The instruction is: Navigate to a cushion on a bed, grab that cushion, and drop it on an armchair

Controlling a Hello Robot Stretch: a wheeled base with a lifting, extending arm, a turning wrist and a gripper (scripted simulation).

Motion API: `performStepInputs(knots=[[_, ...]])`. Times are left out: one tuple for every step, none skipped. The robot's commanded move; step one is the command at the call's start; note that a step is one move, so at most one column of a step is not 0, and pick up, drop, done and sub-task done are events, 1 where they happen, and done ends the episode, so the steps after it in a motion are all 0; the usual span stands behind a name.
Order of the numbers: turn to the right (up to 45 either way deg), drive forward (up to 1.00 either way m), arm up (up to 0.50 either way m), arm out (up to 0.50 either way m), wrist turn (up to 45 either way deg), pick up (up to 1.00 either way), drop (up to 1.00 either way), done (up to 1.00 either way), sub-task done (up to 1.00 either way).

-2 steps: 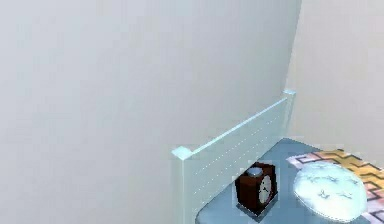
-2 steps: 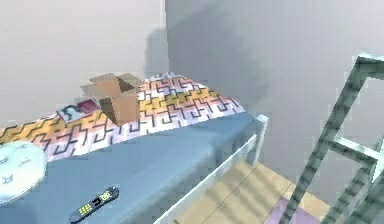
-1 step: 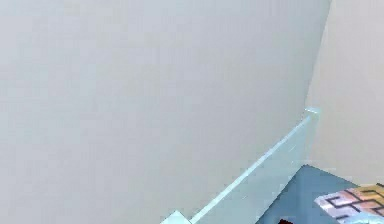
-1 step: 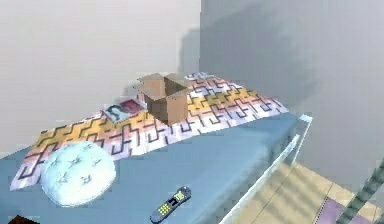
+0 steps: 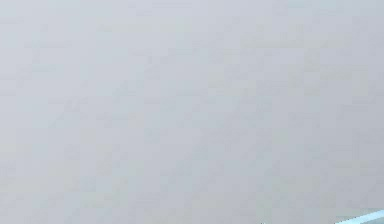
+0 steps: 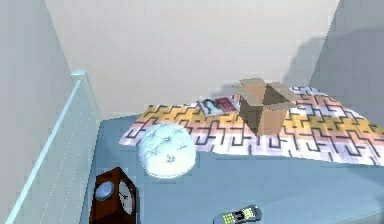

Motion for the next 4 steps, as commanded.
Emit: performStepInputs(knots=[[0.0,0.00,0.50,0.00,0.0,0.00,0.00,0.00,0.00],[0.0,0.00,0.22,0.00,0.0,0.00,0.00,0.00,0.00],[0.0,0.00,0.00,0.46,0.0,0.00,0.00,0.00,0.00],[0.0,0.00,0.00,0.00,45.0,0.00,0.00,0.00,0.00]])
